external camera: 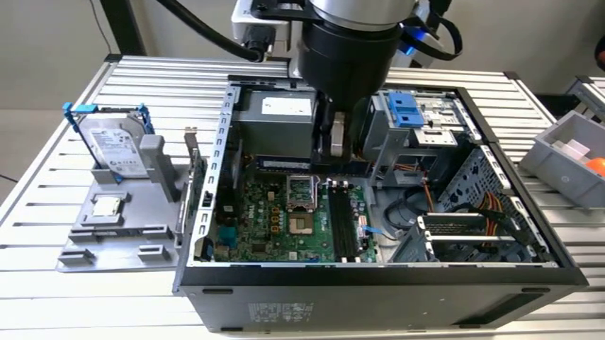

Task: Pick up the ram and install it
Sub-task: 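Pick up the ram and move it above insertion slot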

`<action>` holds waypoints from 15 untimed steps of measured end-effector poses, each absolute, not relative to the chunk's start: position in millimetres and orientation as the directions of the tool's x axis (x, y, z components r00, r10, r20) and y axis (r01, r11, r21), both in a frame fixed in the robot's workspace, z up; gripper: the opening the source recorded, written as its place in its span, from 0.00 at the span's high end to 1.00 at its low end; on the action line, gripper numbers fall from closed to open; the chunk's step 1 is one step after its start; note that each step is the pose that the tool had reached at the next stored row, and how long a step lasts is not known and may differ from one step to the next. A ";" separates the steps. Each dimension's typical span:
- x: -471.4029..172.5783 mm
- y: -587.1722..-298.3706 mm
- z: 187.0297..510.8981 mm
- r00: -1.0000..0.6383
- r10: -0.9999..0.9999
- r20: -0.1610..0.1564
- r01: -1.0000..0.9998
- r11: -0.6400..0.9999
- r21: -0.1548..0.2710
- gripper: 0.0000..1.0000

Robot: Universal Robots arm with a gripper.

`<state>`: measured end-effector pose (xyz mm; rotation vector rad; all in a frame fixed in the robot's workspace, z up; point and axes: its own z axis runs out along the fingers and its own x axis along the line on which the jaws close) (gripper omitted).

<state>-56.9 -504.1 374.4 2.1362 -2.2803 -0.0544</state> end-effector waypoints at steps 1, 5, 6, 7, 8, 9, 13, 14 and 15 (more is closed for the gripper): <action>-56.2 -502.8 374.4 -0.066 -0.998 -0.012 -0.997 0.065 0.037 1.00; -52.8 -498.4 374.4 -0.067 -0.998 -0.012 -0.997 0.067 0.037 1.00; -51.8 -497.2 374.4 -0.068 -0.998 -0.012 -0.997 0.067 0.037 1.00; -50.9 -496.0 374.4 -0.068 -0.998 -0.012 -0.997 0.068 0.037 1.00; -49.9 -494.8 374.4 -0.068 -0.998 -0.012 -0.997 0.068 0.037 1.00; -48.8 -493.4 374.4 -0.069 -0.998 -0.012 -0.997 0.068 0.037 1.00; -44.4 -488.4 374.4 -0.070 -0.997 -0.012 -0.997 0.070 0.037 1.00; -43.3 -487.3 374.4 -0.071 -0.997 -0.012 -0.997 0.070 0.037 1.00; -42.3 -486.2 374.4 -0.071 -0.997 -0.012 -0.997 0.071 0.037 1.00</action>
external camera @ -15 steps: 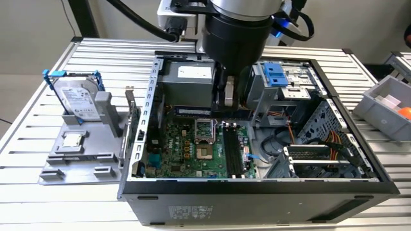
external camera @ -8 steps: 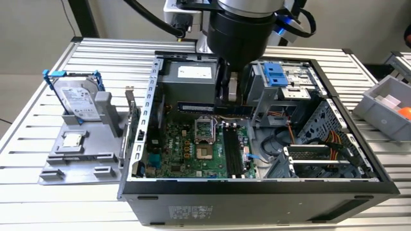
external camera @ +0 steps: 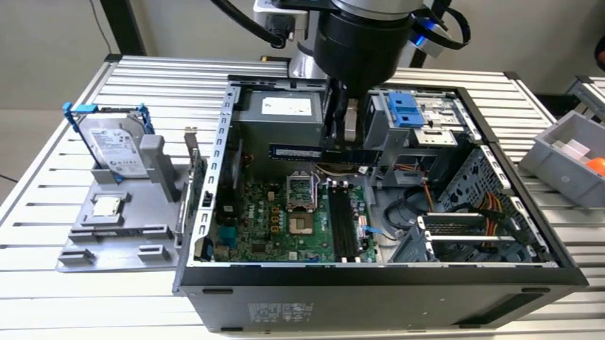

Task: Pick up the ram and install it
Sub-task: 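Pick up the ram and move it above insertion slot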

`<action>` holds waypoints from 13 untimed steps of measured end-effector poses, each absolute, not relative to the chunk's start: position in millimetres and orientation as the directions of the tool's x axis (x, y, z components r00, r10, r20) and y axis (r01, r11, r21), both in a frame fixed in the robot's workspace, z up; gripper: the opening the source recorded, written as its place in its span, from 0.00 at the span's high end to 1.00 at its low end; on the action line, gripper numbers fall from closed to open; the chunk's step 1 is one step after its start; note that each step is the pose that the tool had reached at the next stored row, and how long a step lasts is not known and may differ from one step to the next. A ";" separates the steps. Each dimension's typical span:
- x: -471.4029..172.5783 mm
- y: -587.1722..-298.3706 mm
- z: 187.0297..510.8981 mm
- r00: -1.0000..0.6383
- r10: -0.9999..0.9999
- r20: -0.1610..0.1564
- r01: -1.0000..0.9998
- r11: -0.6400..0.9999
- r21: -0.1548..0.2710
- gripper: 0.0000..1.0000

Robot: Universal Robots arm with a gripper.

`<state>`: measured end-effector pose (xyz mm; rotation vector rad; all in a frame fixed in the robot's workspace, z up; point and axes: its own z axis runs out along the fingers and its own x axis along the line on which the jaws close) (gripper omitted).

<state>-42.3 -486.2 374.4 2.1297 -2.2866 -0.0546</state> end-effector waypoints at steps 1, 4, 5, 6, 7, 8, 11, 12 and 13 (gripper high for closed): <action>-41.2 -485.2 374.4 -0.071 -0.997 -0.012 -0.997 0.071 0.037 1.00; -39.0 -483.9 374.4 -0.072 -0.997 -0.012 -0.997 0.071 0.037 1.00; -38.4 -483.8 374.4 -0.072 -0.997 -0.012 -0.997 0.071 0.037 1.00; -38.3 -483.8 374.4 -0.072 -0.997 -0.012 -0.997 0.071 0.037 1.00; -38.3 -483.8 374.4 -0.072 -0.997 -0.012 -0.997 0.071 0.037 1.00; -38.3 -483.8 374.4 -0.072 -0.997 -0.012 -0.997 0.071 0.037 1.00; -38.2 -483.7 374.4 -0.072 -0.997 -0.012 -0.997 0.071 0.037 1.00; -38.2 -483.7 374.4 -0.072 -0.997 -0.012 -0.997 0.071 0.037 1.00; -38.2 -483.7 374.4 -0.072 -0.997 -0.012 -0.997 0.071 0.037 1.00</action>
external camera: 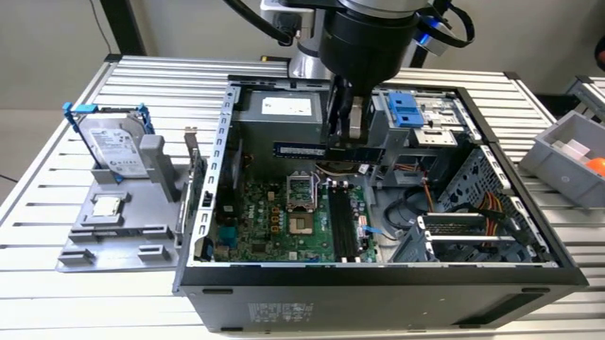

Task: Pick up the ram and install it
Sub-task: 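Pick up the ram and move it above insertion slot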

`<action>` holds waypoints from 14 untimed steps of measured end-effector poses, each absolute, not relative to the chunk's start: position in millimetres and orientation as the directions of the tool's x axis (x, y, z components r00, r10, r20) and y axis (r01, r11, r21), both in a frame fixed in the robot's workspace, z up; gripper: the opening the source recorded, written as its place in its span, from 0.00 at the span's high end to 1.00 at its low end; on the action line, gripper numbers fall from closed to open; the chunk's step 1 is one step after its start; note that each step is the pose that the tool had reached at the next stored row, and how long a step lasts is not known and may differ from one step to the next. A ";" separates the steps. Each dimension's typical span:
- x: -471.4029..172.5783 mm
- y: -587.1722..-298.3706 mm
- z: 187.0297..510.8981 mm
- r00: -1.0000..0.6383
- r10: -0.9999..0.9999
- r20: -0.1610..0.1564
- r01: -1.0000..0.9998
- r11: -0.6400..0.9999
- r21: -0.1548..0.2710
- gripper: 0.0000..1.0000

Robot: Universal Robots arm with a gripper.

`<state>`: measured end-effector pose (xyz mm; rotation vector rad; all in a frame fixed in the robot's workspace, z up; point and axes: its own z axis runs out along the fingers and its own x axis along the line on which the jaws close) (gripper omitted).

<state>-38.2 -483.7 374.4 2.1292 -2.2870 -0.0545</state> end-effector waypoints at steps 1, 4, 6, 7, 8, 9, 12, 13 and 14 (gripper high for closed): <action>-38.2 -483.7 374.4 -0.072 -0.997 -0.012 -0.997 0.071 0.037 1.00; -38.1 -483.7 374.4 -0.072 -0.997 -0.012 -0.997 0.071 0.037 1.00; -37.5 -483.6 374.4 -0.071 -0.997 -0.012 -0.997 0.071 0.037 1.00; -36.9 -483.5 374.4 -0.071 -0.997 -0.012 -0.997 0.071 0.037 1.00; -36.1 -483.3 374.3 -0.072 -0.997 -0.012 -0.997 0.071 0.037 1.00; -34.9 -483.2 374.3 -0.072 -0.997 -0.012 -0.997 0.071 0.037 1.00; -30.8 -482.8 374.2 -0.072 -0.997 -0.012 -0.997 0.071 0.037 1.00; -29.5 -482.6 374.2 -0.071 -0.997 -0.012 -0.997 0.071 0.037 1.00; -28.3 -482.4 374.1 -0.072 -0.997 -0.012 -0.997 0.071 0.037 1.00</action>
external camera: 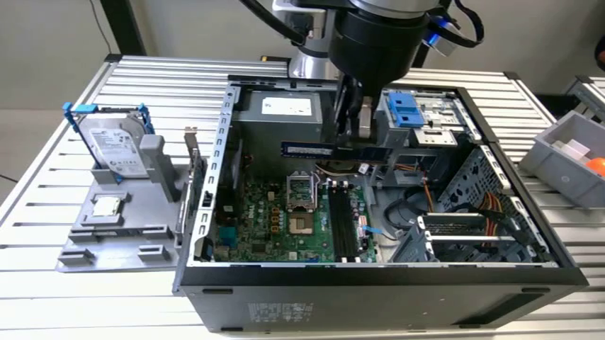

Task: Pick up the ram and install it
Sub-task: 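Pick up the ram and move it above insertion slot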

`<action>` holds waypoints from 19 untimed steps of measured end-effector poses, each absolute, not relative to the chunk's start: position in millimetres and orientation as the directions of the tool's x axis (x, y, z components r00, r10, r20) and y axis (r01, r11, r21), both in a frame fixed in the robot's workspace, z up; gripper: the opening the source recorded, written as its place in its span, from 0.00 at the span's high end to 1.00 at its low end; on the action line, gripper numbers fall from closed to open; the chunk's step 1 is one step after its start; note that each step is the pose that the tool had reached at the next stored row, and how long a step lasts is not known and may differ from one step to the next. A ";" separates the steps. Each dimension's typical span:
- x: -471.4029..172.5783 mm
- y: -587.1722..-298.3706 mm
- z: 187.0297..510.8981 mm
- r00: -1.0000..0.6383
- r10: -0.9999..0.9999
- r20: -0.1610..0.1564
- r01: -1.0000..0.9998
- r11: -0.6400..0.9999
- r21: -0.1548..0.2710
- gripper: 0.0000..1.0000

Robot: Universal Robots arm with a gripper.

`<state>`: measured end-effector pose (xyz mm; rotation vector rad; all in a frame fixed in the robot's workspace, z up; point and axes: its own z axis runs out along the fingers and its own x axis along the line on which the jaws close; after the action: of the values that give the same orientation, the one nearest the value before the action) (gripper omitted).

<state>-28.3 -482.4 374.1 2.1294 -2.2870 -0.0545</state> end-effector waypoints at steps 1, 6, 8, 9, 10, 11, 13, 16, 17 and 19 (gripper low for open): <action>-27.1 -482.2 374.0 -0.072 -0.997 -0.012 -0.997 0.071 0.037 1.00; -20.2 -480.8 373.7 -0.072 -0.997 -0.012 -0.997 0.071 0.037 1.00; -17.4 -480.3 373.6 -0.072 -0.997 -0.012 -0.997 0.071 0.037 1.00; -16.1 -480.1 373.5 -0.072 -0.997 -0.012 -0.997 0.071 0.037 1.00; -14.8 -479.9 373.5 -0.072 -0.997 -0.012 -0.997 0.071 0.037 1.00; -13.4 -479.6 373.5 -0.072 -0.997 -0.012 -0.997 0.071 0.037 1.00; -10.7 -479.2 373.3 -0.072 -0.997 -0.012 -0.997 0.071 0.037 1.00; -6.7 -478.6 373.1 -0.072 -0.997 -0.012 -0.997 0.071 0.037 1.00; -5.2 -478.4 373.1 -0.072 -0.997 -0.012 -0.997 0.071 0.037 1.00; -2.5 -478.1 373.0 -0.072 -0.997 -0.012 -0.997 0.071 0.037 1.00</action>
<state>-2.5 -478.1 373.0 2.1292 -2.2870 -0.0545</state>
